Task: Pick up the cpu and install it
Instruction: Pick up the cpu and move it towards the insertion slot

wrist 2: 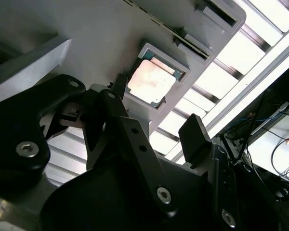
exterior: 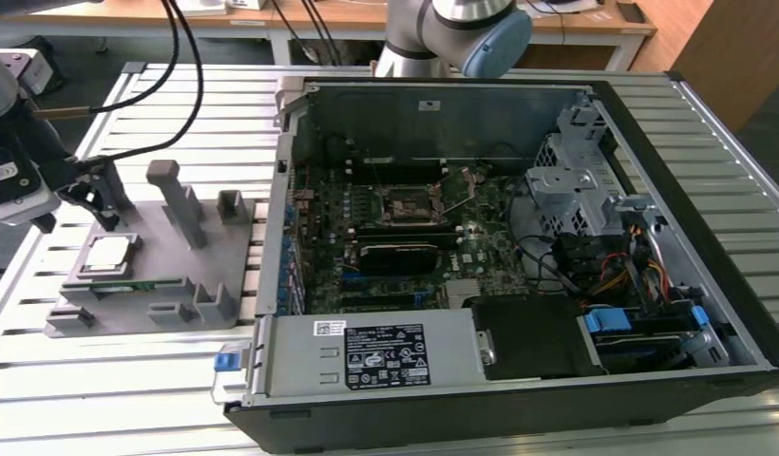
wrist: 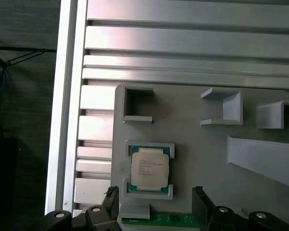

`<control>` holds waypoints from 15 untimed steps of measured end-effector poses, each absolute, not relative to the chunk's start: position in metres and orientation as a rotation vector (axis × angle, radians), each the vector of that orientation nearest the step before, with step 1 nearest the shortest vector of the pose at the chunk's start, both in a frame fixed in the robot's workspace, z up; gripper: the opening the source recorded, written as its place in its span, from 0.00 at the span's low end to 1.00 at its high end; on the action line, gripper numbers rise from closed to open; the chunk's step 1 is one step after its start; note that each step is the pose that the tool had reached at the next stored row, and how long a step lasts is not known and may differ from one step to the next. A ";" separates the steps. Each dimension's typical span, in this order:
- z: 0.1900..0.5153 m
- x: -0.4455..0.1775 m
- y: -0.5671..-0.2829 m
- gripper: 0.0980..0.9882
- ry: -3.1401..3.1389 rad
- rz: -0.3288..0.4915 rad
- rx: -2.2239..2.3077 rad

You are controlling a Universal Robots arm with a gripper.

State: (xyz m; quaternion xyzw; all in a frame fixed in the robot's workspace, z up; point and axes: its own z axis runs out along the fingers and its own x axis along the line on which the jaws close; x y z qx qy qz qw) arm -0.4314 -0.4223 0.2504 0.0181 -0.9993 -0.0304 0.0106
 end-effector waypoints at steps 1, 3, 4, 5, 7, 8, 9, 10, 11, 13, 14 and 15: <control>0.249 -0.431 -0.422 0.68 -3.118 -0.095 0.056; 0.247 -0.432 -0.422 0.68 -3.118 -0.095 0.056; 0.246 -0.432 -0.422 0.68 -3.118 -0.095 0.056; 0.246 -0.432 -0.422 0.68 -3.118 -0.095 0.055; 0.244 -0.432 -0.422 0.68 -3.118 -0.095 0.055; 0.243 -0.432 -0.422 0.68 -3.118 -0.095 0.055; 0.242 -0.432 -0.422 0.68 -3.118 -0.095 0.055; 0.241 -0.432 -0.422 0.68 -3.118 -0.095 0.055; 0.240 -0.433 -0.422 0.68 -3.118 -0.095 0.055; 0.238 -0.433 -0.422 0.68 -3.119 -0.095 0.055; 0.237 -0.433 -0.422 0.68 -3.119 -0.095 0.056; 0.236 -0.433 -0.422 0.68 -3.118 -0.095 0.055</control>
